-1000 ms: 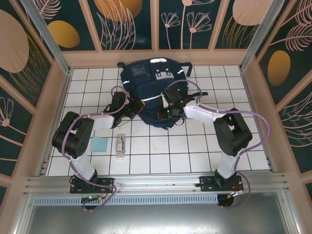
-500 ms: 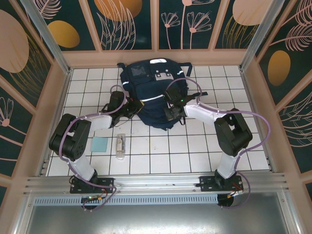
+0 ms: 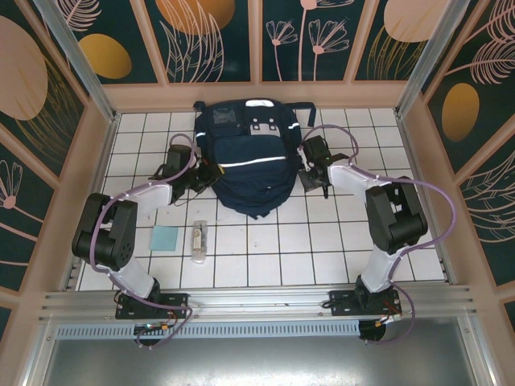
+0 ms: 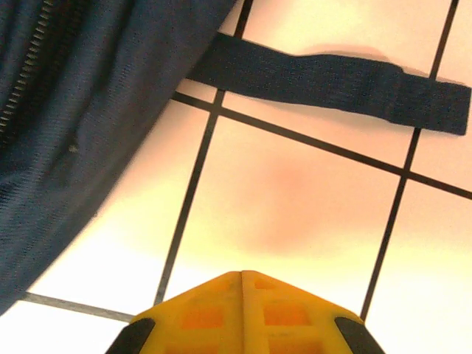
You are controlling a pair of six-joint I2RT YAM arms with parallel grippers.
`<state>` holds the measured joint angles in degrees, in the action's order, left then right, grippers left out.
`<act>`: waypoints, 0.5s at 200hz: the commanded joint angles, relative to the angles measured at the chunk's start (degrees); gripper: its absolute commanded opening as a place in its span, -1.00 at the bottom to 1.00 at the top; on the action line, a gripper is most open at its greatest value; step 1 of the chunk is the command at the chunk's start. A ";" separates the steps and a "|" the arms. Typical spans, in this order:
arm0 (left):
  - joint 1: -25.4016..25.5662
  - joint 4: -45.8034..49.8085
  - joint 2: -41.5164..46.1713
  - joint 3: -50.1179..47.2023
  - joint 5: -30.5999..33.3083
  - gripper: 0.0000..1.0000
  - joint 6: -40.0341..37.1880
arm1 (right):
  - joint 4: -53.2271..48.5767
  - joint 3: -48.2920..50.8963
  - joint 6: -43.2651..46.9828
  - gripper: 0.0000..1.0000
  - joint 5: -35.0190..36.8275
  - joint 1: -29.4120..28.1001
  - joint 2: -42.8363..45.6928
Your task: Pack books, pencil case, and school supplies into a backpack
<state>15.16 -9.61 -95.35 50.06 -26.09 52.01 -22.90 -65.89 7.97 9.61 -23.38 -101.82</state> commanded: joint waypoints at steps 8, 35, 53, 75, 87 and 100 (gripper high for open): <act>-0.83 1.47 0.96 2.20 1.48 -1.00 -3.64 | -0.65 -0.69 2.21 -1.00 -1.61 -0.47 1.25; -0.80 4.01 1.52 3.84 1.86 -0.73 -4.93 | -0.06 -1.29 -1.41 -1.00 -3.32 -1.99 2.11; -0.83 6.05 2.87 4.08 2.85 0.10 -4.97 | -0.92 -2.26 -7.09 -1.00 -6.08 -3.34 3.75; -0.78 7.60 5.71 3.99 3.81 0.32 -4.33 | -1.89 -3.02 -14.36 -0.76 -10.99 -4.88 5.79; -0.82 8.10 7.63 3.37 4.57 0.39 -3.25 | -2.92 -3.96 -19.19 -0.57 -12.65 -5.81 6.02; -0.80 7.39 9.89 1.65 5.07 0.42 -1.16 | -3.03 -3.99 -23.84 -0.47 -13.41 -7.57 6.28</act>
<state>14.61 -3.11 -90.35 52.49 -22.85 48.82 -24.16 -67.77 -3.84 0.73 -28.62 -98.08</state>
